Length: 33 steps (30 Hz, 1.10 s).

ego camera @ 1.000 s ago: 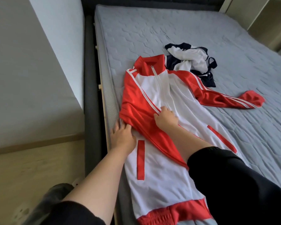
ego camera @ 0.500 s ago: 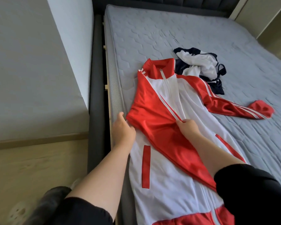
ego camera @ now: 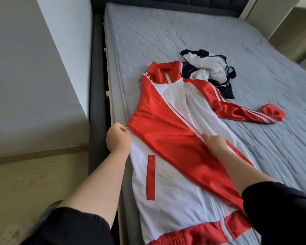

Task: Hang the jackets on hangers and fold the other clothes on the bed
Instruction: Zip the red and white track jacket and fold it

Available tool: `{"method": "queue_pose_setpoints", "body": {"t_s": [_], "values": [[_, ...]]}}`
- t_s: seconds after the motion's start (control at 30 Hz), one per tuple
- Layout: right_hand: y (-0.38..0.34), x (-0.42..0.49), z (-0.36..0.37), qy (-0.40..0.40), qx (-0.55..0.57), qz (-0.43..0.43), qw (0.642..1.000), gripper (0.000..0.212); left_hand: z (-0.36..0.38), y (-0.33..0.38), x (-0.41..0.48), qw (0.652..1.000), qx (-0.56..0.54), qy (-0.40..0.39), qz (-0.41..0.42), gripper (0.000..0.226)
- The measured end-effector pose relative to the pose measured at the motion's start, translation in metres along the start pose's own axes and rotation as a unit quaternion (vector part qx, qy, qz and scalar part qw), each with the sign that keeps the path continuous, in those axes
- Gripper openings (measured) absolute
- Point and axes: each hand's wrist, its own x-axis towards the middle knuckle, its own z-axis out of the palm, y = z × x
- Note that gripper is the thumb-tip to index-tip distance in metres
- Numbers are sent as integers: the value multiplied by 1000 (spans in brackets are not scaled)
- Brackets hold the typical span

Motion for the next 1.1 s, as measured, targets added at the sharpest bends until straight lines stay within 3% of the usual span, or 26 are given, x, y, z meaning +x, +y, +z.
{"method": "queue_pose_setpoints", "body": {"t_s": [0.1,0.2,0.3,0.37,0.43,0.67,0.9,1.1], "values": [[25,-10,-10,-39,-6,-5,999,52,7,10,-21,998,-38,-34,25,12],[48,-22,-16,-77,-84,-34,993,52,18,22,-45,984,-82,-134,-90,30],[73,-34,-19,-21,-128,-64,990,58,20,34,-70,896,-249,-275,-243,25],[86,-41,-15,20,-189,-87,978,61,18,36,-80,849,-276,-360,-270,12],[95,-46,-15,40,-206,-85,974,59,17,34,-87,830,-288,-395,-271,3],[105,-54,-25,195,-114,-7,974,46,19,23,-93,834,-251,-417,-259,11],[120,-51,-29,115,-118,23,986,53,29,19,-94,858,-275,-348,-258,13],[99,-48,-41,205,-186,-85,957,53,31,14,-95,864,-272,-339,-255,10]]}}
